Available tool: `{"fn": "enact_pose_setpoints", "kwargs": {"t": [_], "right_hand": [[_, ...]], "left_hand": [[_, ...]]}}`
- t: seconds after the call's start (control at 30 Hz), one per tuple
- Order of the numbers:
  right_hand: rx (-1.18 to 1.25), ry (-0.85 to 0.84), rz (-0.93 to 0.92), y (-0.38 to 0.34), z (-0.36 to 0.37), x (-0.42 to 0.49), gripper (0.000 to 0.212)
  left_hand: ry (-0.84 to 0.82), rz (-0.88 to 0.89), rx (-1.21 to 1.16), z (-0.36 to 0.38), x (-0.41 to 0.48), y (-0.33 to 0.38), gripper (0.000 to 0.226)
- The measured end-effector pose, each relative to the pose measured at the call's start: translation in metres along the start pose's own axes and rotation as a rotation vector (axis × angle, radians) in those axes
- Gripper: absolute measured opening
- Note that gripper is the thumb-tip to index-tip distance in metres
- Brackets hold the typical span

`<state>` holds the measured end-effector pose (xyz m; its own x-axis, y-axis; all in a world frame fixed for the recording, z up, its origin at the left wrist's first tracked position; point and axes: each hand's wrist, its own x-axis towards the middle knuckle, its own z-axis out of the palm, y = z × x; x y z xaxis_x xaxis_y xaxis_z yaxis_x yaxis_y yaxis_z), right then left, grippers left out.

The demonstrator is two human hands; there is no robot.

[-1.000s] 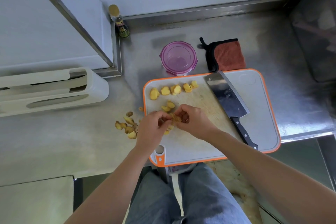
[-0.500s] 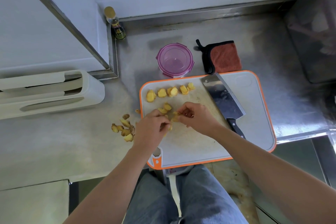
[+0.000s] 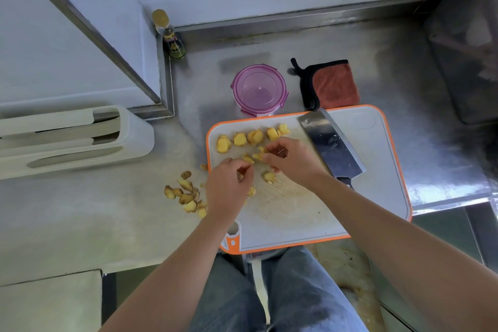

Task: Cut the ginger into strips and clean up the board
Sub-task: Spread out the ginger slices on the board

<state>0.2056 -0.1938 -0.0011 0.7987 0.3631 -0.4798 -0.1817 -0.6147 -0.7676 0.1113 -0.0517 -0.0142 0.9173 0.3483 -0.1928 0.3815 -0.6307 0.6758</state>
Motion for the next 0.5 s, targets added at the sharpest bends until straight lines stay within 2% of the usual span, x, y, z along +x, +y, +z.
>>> {"fn": "enact_pose_setpoints", "kwargs": {"t": [0.17, 0.5], "right_hand": [[0.042, -0.046, 0.002, 0.002, -0.002, -0.004, 0.012], [0.11, -0.071, -0.021, 0.005, 0.001, -0.006, 0.013]], "left_hand": [[-0.014, -0.261, -0.416, 0.005, 0.009, 0.014, 0.012], [-0.026, -0.263, -0.555, 0.008, 0.013, 0.015, 0.019]]}}
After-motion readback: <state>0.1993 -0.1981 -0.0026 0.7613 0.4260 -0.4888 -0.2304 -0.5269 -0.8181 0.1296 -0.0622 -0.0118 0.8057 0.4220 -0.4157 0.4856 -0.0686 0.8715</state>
